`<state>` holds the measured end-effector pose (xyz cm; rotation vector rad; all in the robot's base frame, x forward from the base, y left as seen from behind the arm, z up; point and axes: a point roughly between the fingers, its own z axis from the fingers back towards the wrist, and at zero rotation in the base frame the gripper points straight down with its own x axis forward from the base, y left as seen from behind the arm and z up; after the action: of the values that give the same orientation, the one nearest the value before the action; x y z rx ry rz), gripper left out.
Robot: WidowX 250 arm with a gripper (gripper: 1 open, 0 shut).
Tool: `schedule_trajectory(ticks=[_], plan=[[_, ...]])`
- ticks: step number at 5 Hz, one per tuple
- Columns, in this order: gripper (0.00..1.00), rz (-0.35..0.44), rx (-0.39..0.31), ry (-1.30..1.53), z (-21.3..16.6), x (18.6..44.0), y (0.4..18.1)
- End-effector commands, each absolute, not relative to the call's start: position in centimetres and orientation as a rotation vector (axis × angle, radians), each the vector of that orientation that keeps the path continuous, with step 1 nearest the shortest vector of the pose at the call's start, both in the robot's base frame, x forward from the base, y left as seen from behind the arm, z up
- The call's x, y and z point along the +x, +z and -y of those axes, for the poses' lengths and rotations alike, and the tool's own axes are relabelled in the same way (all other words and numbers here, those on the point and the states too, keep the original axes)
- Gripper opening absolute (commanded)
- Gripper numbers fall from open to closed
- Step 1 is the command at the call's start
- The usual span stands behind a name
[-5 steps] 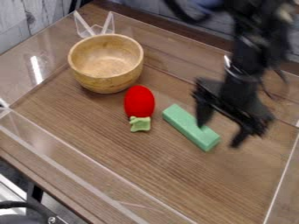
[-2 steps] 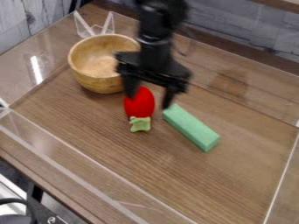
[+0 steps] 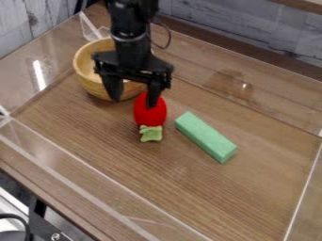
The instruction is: Move the red fruit to the right side of the table
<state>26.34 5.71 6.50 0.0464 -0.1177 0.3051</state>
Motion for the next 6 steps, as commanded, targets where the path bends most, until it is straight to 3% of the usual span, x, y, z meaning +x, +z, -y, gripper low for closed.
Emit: schedule_trajectory(ticks=[1, 3, 5, 6], plan=[[1.00, 0.153, 0.053, 0.345, -6.6, 27.9, 6.3], [1.00, 0.134, 0.062, 0.490, -7.5, 28.5, 5.5], [1.00, 0.123, 0.061, 0.527, -8.6, 30.7, 2.4], [1.00, 0.117, 0.064, 0.586, -9.3, 30.8, 2.0]])
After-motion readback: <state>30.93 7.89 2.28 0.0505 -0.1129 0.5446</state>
